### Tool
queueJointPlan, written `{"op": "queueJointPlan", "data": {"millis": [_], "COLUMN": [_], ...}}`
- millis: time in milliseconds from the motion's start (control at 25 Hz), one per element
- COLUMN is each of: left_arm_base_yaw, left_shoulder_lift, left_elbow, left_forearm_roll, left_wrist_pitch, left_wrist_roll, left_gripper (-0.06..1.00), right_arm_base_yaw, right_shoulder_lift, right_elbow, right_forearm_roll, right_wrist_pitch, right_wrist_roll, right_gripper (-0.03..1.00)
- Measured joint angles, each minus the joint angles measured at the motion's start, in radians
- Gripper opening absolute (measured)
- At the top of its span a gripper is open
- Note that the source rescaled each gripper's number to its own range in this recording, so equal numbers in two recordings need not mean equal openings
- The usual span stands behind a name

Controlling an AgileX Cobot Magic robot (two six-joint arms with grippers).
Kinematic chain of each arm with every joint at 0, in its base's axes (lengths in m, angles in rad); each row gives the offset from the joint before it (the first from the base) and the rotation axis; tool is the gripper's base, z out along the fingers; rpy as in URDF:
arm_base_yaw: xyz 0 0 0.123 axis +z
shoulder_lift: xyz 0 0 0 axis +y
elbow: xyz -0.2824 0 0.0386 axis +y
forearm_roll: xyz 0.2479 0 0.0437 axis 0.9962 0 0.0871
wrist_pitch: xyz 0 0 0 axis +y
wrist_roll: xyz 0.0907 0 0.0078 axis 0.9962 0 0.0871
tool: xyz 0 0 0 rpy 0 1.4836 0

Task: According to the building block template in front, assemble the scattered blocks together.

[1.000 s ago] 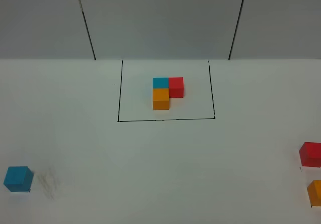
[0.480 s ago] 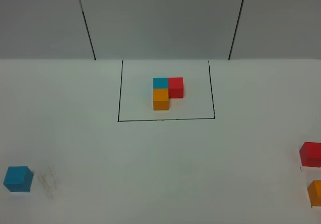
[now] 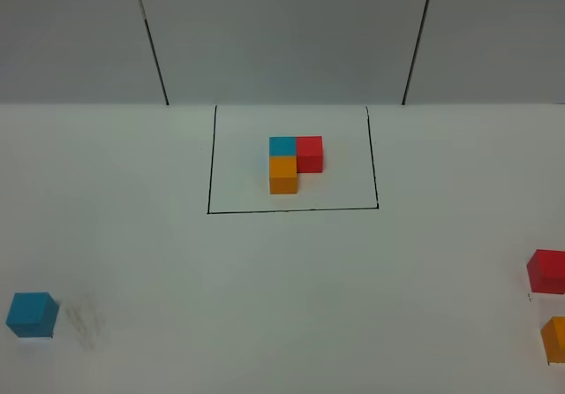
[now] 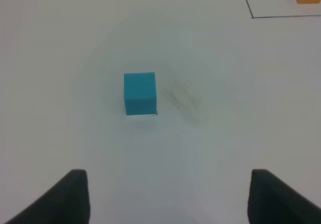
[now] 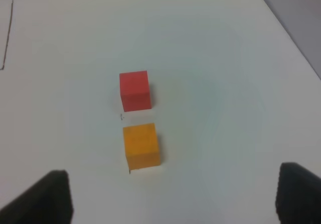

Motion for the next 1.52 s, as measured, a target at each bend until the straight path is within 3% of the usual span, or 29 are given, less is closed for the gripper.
{"op": "queueJointPlan", "data": {"millis": [720, 1040, 1160, 1360, 1520], "left_arm_base_yaw": [0.0, 0.0, 0.0, 0.0, 0.0], "left_shoulder_lift": [0.0, 0.171, 0.302, 0.559, 0.797], "left_elbow": [0.0, -0.005, -0.02, -0.034, -0.072], "left_forearm_roll": [-0.023, 0.116, 0.123, 0.116, 0.115], "left_wrist_pitch": [0.0, -0.001, -0.08, -0.334, -0.42], "left_wrist_roll": [-0.01, -0.163, -0.173, -0.176, -0.18], "left_gripper": [0.46, 0.39, 0.38, 0.38, 0.38], "right_arm_base_yaw": [0.0, 0.0, 0.0, 0.0, 0.0], "right_shoulder_lift": [0.0, 0.0, 0.0, 0.0, 0.0], "right_elbow": [0.0, 0.0, 0.0, 0.0, 0.0], "right_forearm_roll": [0.0, 0.0, 0.0, 0.0, 0.0], "right_wrist_pitch": [0.0, 0.0, 0.0, 0.0, 0.0], "right_wrist_roll": [0.0, 0.0, 0.0, 0.0, 0.0], "right_gripper": [0.72, 0.72, 0.72, 0.72, 0.72]}}
